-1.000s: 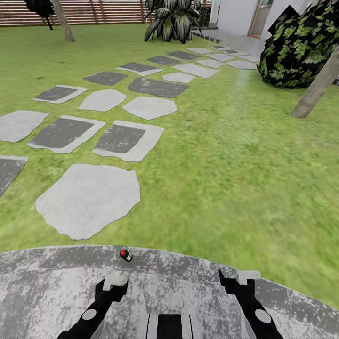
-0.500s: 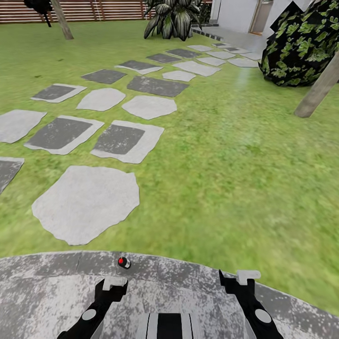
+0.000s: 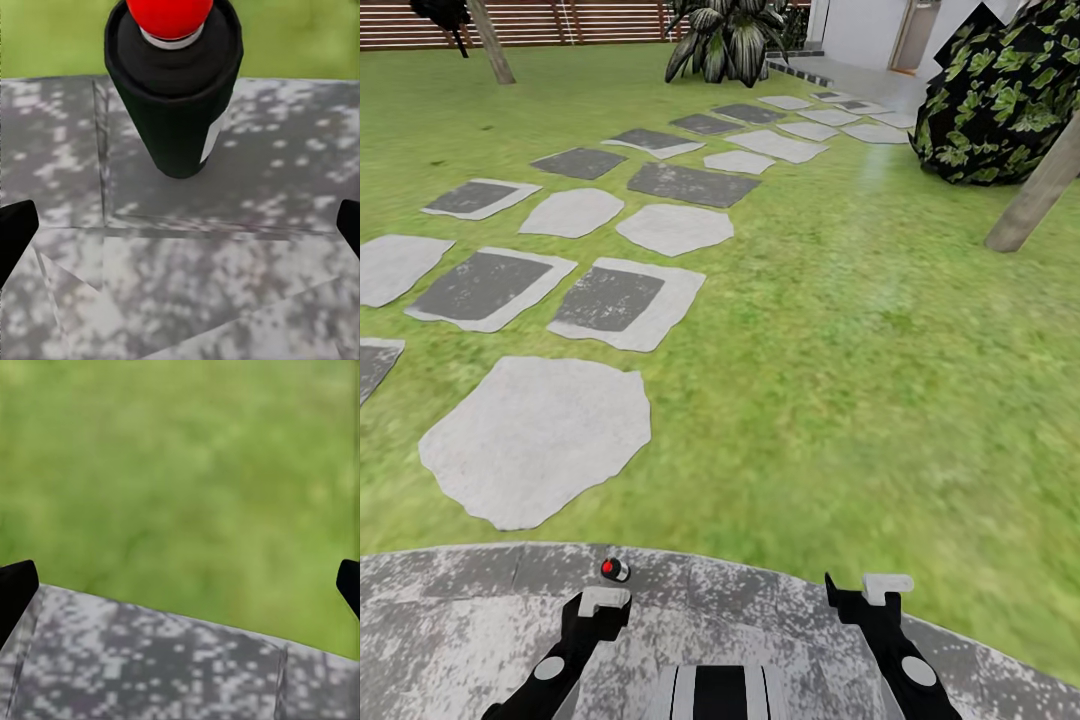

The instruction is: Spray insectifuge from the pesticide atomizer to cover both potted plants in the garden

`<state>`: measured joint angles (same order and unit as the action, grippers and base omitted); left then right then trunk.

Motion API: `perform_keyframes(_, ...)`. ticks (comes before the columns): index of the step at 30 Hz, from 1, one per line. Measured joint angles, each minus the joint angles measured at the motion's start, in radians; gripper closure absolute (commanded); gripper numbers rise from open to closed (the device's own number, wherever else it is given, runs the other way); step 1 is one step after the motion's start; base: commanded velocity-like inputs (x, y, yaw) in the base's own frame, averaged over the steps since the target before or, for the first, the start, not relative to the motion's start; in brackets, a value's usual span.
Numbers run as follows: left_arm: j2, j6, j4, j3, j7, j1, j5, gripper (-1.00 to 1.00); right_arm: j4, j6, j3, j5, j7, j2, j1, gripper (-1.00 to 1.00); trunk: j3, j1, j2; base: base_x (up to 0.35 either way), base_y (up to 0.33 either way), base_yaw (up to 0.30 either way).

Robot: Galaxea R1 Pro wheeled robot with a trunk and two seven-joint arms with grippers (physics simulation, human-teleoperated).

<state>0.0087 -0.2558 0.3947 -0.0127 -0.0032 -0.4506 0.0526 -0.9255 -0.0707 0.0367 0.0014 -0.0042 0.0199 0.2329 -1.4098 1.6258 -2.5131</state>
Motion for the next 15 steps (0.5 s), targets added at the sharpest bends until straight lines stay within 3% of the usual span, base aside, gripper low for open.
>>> perform_keyframes(3, 0.000, 0.000, 0.000, 0.001, 0.000, 0.000, 0.000, -1.00, 0.000, 0.000, 0.000, 0.000, 0.000, 0.000, 0.000, -1.00, 0.000, 0.000, 0.000, 0.067, -0.002, 0.000)
perform_keyframes(9, 0.000, 0.000, 0.000, 0.001, 0.000, 0.000, -0.001, -1.00, 0.000, 0.000, 0.000, 0.000, 0.000, 0.000, 0.000, -1.00, 0.000, 0.000, 0.000, 0.226, 0.000, 0.000)
perform_keyframes(15, 0.000, 0.000, 0.000, -0.001, 0.000, 0.001, 0.000, -1.00, 0.000, 0.000, 0.000, 0.000, 0.000, 0.000, 0.000, -1.00, 0.000, 0.000, 0.000, 0.036, 0.000, 0.000)
